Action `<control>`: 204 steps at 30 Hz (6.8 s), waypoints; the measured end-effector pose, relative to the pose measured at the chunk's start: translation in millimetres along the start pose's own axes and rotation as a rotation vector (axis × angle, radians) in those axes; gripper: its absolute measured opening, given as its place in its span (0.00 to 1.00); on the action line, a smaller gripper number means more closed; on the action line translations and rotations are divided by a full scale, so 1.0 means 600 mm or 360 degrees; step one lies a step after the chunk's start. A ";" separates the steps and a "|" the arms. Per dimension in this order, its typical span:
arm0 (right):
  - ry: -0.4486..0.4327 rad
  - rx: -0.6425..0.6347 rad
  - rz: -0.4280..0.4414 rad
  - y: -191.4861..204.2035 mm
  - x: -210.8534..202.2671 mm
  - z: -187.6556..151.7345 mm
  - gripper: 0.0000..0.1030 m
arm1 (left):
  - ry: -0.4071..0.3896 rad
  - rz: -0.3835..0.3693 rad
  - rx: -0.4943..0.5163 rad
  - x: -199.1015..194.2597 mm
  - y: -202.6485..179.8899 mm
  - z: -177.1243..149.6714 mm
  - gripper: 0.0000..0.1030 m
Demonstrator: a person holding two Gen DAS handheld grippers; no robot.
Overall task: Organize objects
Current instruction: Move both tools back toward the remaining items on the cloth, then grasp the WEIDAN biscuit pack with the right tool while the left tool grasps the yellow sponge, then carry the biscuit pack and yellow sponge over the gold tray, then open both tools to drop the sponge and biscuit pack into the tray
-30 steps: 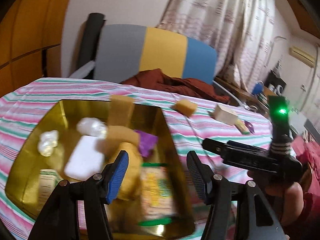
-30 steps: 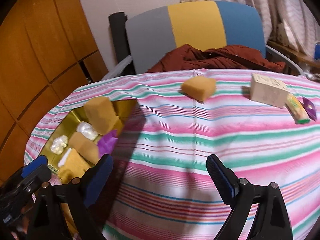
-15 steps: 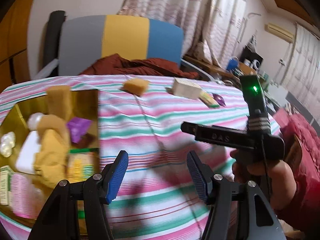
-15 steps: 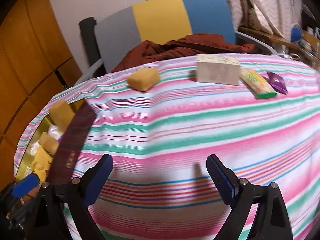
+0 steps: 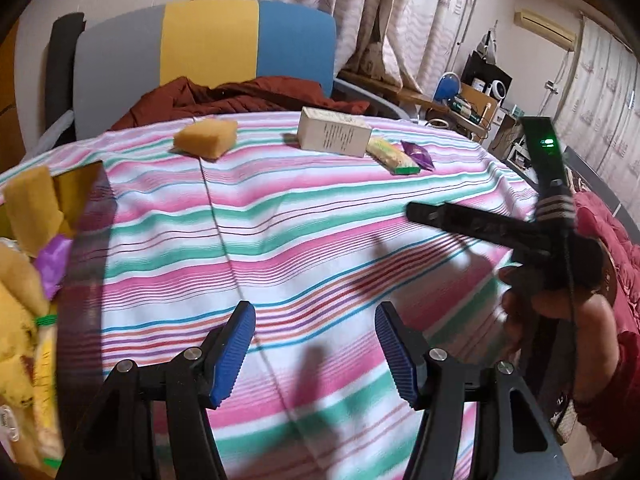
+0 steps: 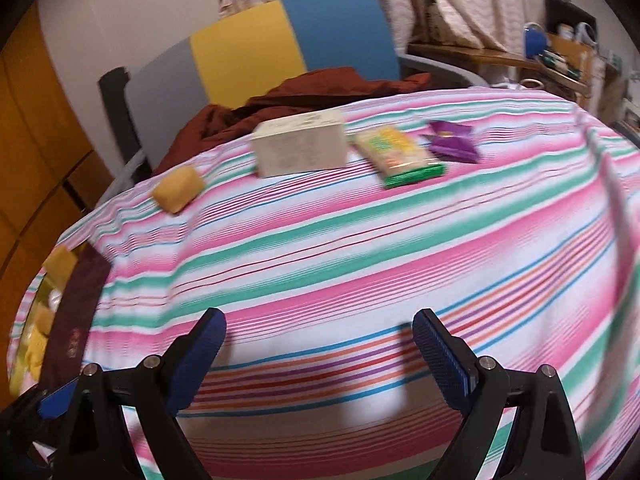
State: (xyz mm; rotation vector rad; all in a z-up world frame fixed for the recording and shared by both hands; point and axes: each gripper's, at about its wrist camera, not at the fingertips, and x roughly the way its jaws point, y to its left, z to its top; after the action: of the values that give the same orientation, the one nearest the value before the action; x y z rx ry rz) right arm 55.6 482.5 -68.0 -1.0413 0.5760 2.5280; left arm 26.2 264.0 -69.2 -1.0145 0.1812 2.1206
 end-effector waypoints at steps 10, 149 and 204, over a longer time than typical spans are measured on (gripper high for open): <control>-0.0088 -0.0022 -0.0152 -0.079 0.042 0.108 0.86 | 0.0030 0.0074 -0.0008 0.043 -0.001 0.008 0.61; 0.0064 -0.0304 0.0507 0.263 -0.068 -0.071 0.45 | -0.0604 0.0349 -0.0272 -0.216 0.146 -0.052 0.57; 0.0043 -0.0452 0.0875 0.564 -0.090 -0.061 0.75 | -0.0362 0.0528 -0.0745 -0.270 0.443 -0.104 0.62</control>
State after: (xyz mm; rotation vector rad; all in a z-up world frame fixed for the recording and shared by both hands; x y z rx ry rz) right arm -41.3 165.8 27.1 -1.1349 0.5847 3.1543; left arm -56.3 -41.2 -44.6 -1.0441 -0.2925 2.6371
